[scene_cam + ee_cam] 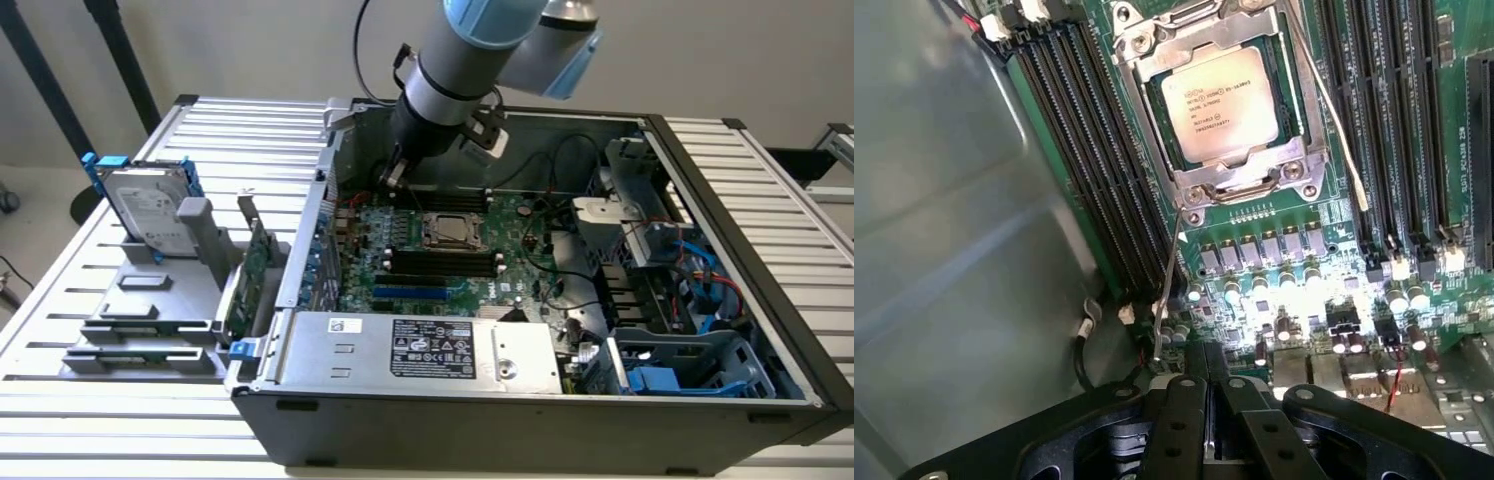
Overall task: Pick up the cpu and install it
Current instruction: 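Install the first cpu locking lever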
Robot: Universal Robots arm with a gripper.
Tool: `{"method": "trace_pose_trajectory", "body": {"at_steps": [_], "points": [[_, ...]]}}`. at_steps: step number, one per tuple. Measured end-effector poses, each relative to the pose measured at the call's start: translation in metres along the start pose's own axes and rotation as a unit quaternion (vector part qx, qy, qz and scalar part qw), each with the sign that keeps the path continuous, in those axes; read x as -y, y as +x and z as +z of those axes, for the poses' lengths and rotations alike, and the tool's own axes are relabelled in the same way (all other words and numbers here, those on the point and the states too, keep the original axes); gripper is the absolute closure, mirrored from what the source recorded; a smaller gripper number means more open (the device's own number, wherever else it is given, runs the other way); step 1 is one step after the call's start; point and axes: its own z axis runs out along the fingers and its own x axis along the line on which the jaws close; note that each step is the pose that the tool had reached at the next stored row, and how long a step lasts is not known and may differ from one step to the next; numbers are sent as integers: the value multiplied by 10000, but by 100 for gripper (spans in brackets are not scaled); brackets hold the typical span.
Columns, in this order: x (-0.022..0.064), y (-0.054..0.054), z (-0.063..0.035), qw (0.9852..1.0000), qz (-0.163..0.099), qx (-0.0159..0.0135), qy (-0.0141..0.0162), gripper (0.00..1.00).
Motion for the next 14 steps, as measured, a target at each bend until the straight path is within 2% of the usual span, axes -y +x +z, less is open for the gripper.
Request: {"method": "trace_pose_trajectory", "body": {"at_steps": [7,14], "points": [[14,-3,-3,9995,286,-156,-53,89],[37,6,-50,9980,553,-300,-108,89]]}}
